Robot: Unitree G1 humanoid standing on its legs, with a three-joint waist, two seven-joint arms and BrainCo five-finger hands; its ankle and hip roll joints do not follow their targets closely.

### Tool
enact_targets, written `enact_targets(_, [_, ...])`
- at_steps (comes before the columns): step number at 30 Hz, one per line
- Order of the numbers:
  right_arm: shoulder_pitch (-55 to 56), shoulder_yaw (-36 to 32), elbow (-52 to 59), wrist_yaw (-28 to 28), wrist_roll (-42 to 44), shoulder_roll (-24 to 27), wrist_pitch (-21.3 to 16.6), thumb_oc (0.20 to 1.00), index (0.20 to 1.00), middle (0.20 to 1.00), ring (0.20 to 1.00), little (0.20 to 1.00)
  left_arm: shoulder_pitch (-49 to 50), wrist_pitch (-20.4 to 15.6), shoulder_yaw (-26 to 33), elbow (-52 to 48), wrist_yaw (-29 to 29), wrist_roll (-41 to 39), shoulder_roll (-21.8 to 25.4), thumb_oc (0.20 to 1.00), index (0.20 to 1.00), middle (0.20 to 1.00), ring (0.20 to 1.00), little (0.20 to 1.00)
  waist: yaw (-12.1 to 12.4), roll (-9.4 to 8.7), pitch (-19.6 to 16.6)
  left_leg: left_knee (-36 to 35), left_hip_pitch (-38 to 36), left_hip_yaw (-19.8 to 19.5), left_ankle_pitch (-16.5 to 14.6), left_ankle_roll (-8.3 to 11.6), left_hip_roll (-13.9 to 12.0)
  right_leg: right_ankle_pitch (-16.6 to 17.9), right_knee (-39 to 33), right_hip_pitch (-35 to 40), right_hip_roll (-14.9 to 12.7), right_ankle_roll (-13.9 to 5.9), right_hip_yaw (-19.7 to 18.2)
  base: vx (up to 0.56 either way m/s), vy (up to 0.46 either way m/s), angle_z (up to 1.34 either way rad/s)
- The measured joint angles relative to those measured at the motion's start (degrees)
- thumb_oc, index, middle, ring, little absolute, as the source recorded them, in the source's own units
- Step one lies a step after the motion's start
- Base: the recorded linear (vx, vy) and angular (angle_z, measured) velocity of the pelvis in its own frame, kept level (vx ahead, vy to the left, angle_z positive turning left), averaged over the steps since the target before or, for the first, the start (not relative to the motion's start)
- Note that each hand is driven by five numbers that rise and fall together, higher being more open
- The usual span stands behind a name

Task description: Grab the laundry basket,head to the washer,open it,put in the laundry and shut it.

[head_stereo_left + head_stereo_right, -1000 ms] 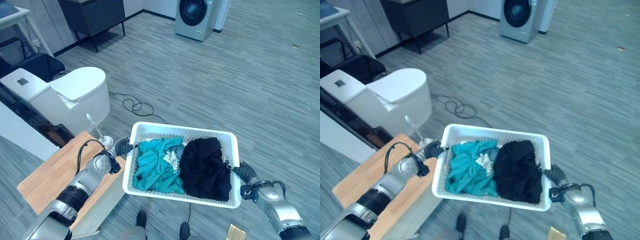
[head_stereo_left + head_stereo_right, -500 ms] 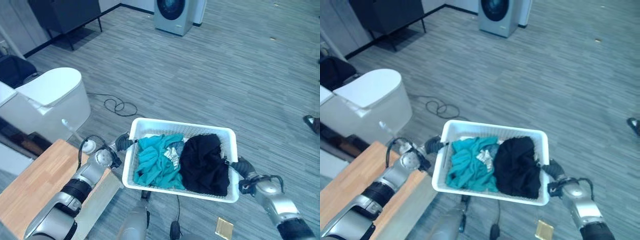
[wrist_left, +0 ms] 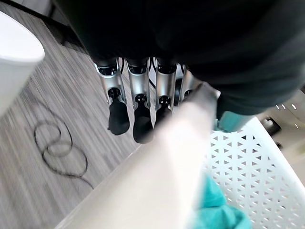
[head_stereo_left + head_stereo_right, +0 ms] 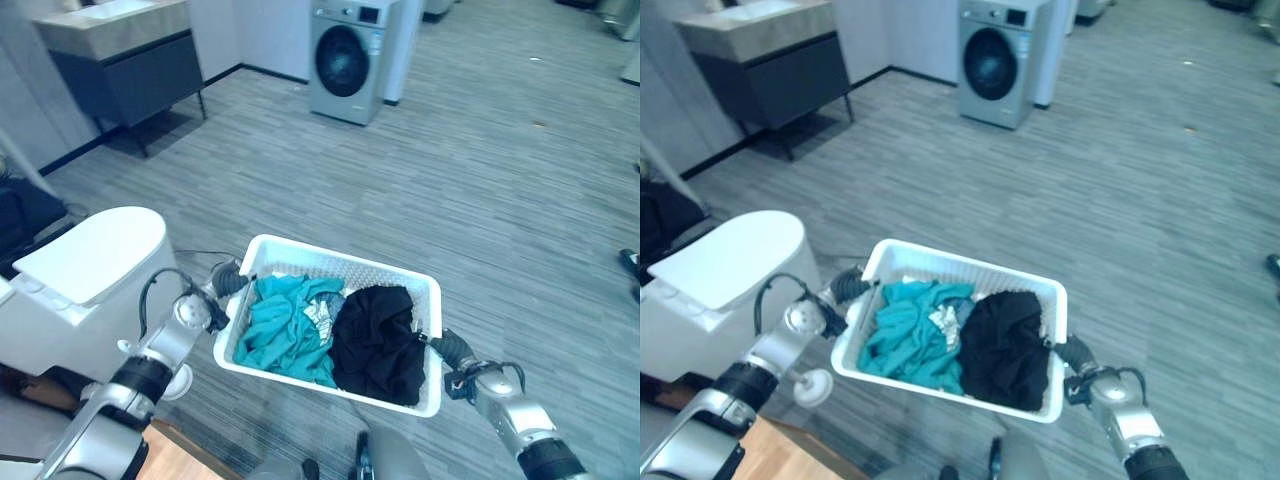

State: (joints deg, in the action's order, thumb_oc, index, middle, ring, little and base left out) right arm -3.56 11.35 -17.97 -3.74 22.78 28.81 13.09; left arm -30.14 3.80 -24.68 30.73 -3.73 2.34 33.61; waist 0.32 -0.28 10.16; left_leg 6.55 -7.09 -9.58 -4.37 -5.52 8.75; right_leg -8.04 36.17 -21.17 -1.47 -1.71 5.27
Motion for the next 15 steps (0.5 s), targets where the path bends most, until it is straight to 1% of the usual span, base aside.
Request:
enact_targets(1, [0.2,0.0,0.1,0.0,0.1,0.8,0.0,0.200,0.200,0.200,0.200,0.200,-0.3,0.0,-0.7,-0.1,0.0,-0.1,-0.1,0.200,0.200,0.200,0.200,0.200,-0.9,-0.39,-0.1,-1.7,-2.6,0.2,-1.1,0.44,0.1,2.0,-5.5,-0.5,-0.3,-0.12,0.0,0.57,-0.185,1.41])
enact_targets(2, [0.4,-0.1,0.4,-0.1,0.3,1.4,0.0,0.200,0.200,0.200,0.200,0.200,-0.4,0.0,-1.3,0.0,0.1,-0.1,-0.2,0.200,0.200,0.200,0.200,0.200,-1.5,-0.31,-1.0,-2.5,-3.6,0.1,-3.7,0.89,-0.1,3.0,-11.4,-1.1,-0.3,-0.44,0.0,0.78,-0.245,1.21])
enact_targets(3, [-0.2,-1.1,0.7,-0.1,1.2,1.5,0.0,0.200,0.200,0.200,0.200,0.200,-1.1,0.1,-1.4,0.2,0.4,-0.1,-0.2,0.200,0.200,0.200,0.200,0.200,-0.9,-1.68,-1.7,-4.4,-5.9,-1.1,-4.8,-1.11,1.0,4.6,-27.1,-1.3,-1.9,-2.20,-1.1,0.57,-0.173,1.03])
enact_targets(4, [-0.2,-1.8,0.9,-0.1,1.2,1.5,0.0,0.200,0.200,0.200,0.200,0.200,-1.1,0.2,-1.8,0.2,0.5,-0.1,-0.2,0.200,0.200,0.200,0.200,0.200,-1.1,-1.15,-1.6,-5.5,-8.1,-0.9,-5.2,-0.96,0.7,5.1,-31.0,-1.0,-2.7,-1.54,0.4,0.55,-0.186,0.84])
enact_targets(5, [0.5,-2.3,0.9,0.0,1.2,1.5,0.0,0.200,0.200,0.200,0.200,0.200,-1.1,-0.1,-2.4,1.0,0.5,0.0,-1.0,0.200,0.200,0.200,0.200,0.200,-1.7,-0.48,-1.8,-5.9,-9.7,-1.0,-6.6,0.04,-0.1,5.2,-31.7,-1.4,-3.6,-1.64,0.9,0.51,-0.195,0.75])
enact_targets(6, [1.2,-3.2,-0.2,-0.1,1.2,1.2,0.0,0.200,0.200,0.200,0.200,0.200,-1.2,-0.1,-3.1,3.3,0.9,0.1,-2.6,0.200,0.200,0.200,0.200,0.200,-1.7,0.12,-2.3,-6.5,-13.6,-0.4,-8.1,1.98,-1.3,4.9,-32.8,0.4,-5.3,-2.07,7.4,0.66,-0.272,0.60])
enact_targets(7, [1.1,-3.1,-0.8,-0.2,1.2,1.0,0.0,0.200,0.200,0.200,0.200,0.200,-1.2,-0.1,-3.6,4.3,0.7,0.4,-2.7,0.200,0.200,0.200,0.200,0.200,-1.8,0.19,-2.4,-7.1,-16.1,0.5,-9.3,4.06,-2.0,4.0,-33.3,2.1,-6.0,-2.53,13.1,0.48,-0.199,0.43])
enact_targets(8, [0.9,-3.2,-1.3,-0.3,1.1,1.1,0.1,0.200,0.200,0.200,0.200,0.200,-0.9,-0.1,-3.7,5.0,0.6,0.4,-3.1,0.200,0.200,0.200,0.200,0.200,-1.6,1.39,-2.5,-7.3,-18.5,1.7,-10.6,6.12,-3.6,9.2,-33.0,3.8,-5.7,-0.84,17.7,0.39,-0.173,-0.18])
enact_targets(9, [0.0,-3.1,-2.3,-0.2,1.1,1.0,0.1,0.200,0.200,0.200,0.200,0.200,-0.1,0.0,-3.6,5.0,0.5,0.5,-3.1,0.200,0.200,0.200,0.200,0.200,-0.7,3.01,-2.7,-6.1,-19.8,3.9,-10.8,7.63,-5.0,12.4,-31.2,5.0,-5.7,1.27,23.4,0.40,-0.150,-0.65])
enact_targets(10, [-0.3,-3.0,-1.9,-0.2,1.1,0.8,0.1,0.200,0.200,0.200,0.200,0.200,0.1,-0.1,-3.2,4.5,0.5,0.4,-2.5,0.200,0.200,0.200,0.200,0.200,0.6,1.95,-2.7,-1.9,-19.2,6.7,-9.9,9.80,-4.2,17.8,-29.3,5.5,-6.3,8.66,24.8,0.57,-0.209,-0.98])
enact_targets(11, [-1.6,-2.6,-2.3,-0.2,1.1,1.1,0.3,0.200,0.200,0.200,0.200,0.200,1.3,0.0,-1.9,4.3,0.5,0.4,-3.0,0.200,0.200,0.200,0.200,0.200,0.7,2.96,-2.8,3.2,-18.4,7.3,-8.6,12.14,-5.2,17.3,-27.5,6.1,-4.2,11.88,23.8,0.68,-0.282,-1.10])
enact_targets(12, [-2.5,-2.1,-2.7,-0.1,1.1,1.6,0.5,0.200,0.200,0.200,0.200,0.200,0.9,-0.2,-1.5,4.3,0.0,0.2,-2.8,0.200,0.200,0.200,0.200,0.200,-0.2,2.96,-2.9,12.1,-16.3,6.4,-4.1,16.88,-6.9,12.9,-25.1,7.8,-2.0,11.48,20.6,0.69,-0.332,-0.68])
enact_targets(13, [-2.9,-2.0,-2.9,-0.1,1.1,2.0,0.5,0.200,0.200,0.200,0.200,0.200,0.1,-0.5,-1.6,4.5,0.0,0.0,-2.9,0.200,0.200,0.200,0.200,0.200,-1.7,2.81,-2.8,18.8,-14.5,5.4,-1.0,17.72,-7.8,10.0,-23.9,9.4,-1.1,11.26,20.2,0.49,-0.275,-0.26])
enact_targets(14, [-3.3,-2.2,-3.0,-0.1,1.2,2.3,0.4,0.200,0.200,0.200,0.200,0.200,-0.7,-0.9,-1.6,4.6,-0.1,-0.2,-2.9,0.200,0.200,0.200,0.200,0.200,-3.6,2.62,-2.8,28.8,-10.5,6.1,5.0,18.56,-9.5,7.8,-23.6,11.2,0.6,11.15,19.5,0.33,-0.219,0.16])
enact_targets(15, [-4.0,-2.4,-4.0,-0.1,2.0,2.2,-0.3,0.200,0.200,0.200,0.200,0.200,-1.9,-1.7,-1.6,4.7,0.0,-0.3,-3.0,0.200,0.200,0.200,0.200,0.200,-4.9,1.94,-2.9,43.2,-3.4,6.9,10.3,18.92,-11.1,5.3,-22.5,12.2,2.4,10.72,17.7,0.46,-0.308,-0.15])
